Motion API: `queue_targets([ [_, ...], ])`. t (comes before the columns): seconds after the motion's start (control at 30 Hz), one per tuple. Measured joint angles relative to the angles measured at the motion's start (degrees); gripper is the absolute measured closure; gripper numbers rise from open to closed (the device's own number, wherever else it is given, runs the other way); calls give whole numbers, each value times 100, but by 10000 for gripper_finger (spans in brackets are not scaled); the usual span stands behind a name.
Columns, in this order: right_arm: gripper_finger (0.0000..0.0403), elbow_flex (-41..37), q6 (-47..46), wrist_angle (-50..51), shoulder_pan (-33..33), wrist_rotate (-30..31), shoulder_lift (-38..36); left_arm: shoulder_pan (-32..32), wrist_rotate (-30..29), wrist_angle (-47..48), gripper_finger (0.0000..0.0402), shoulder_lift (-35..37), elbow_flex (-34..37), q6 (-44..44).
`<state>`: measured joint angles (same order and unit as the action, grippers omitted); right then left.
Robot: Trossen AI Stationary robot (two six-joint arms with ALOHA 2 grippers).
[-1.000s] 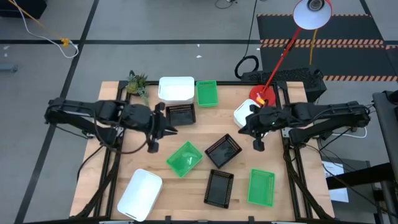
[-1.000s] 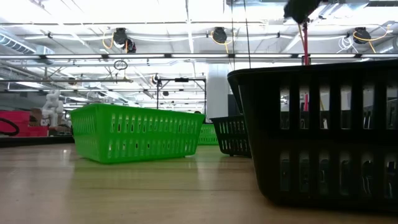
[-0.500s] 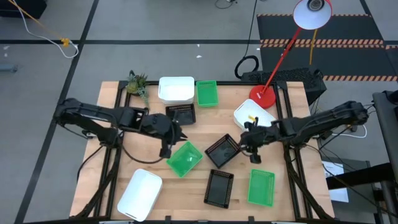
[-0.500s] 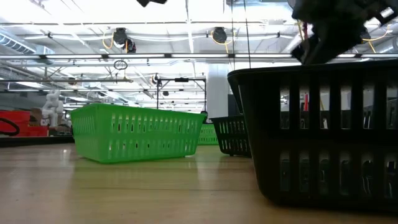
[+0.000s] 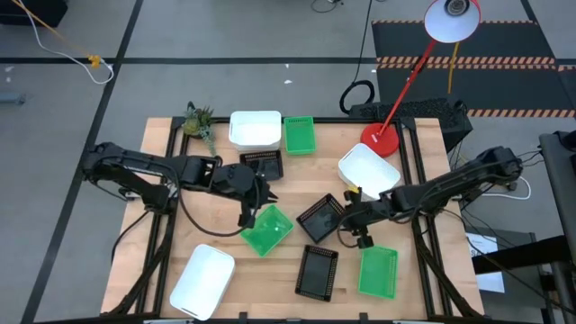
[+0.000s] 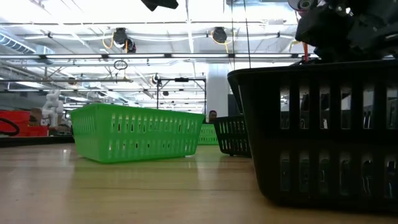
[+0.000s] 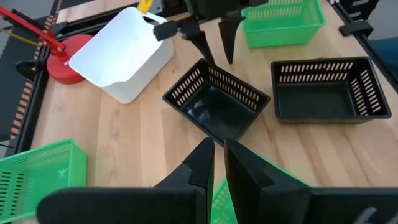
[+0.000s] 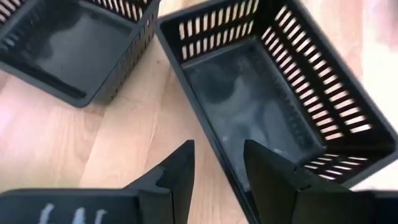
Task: Stack baskets by color
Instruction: Stack the middle black bin on top of the top black bin
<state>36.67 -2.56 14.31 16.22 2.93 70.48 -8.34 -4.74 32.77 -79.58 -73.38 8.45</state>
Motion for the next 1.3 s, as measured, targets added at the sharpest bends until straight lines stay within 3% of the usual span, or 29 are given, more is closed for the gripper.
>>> queue_targets([
  [0.23,297,0,329,1,-2,42,279,0,14,7,360,-73,0,-5],
  [0.57,393,0,844,-133,-15,187,509,0,15,-288,360,-243,-10,4],
  [1.0,395,364,706,-290,-12,709,418,-4,20,-1061,358,-608,0,-23],
  [1.13,390,633,613,-204,-14,1144,418,-4,25,-1161,327,-775,7,-175],
  [1.3,395,899,635,-171,-15,1513,418,-10,26,-1499,251,-1066,-4,-260],
])
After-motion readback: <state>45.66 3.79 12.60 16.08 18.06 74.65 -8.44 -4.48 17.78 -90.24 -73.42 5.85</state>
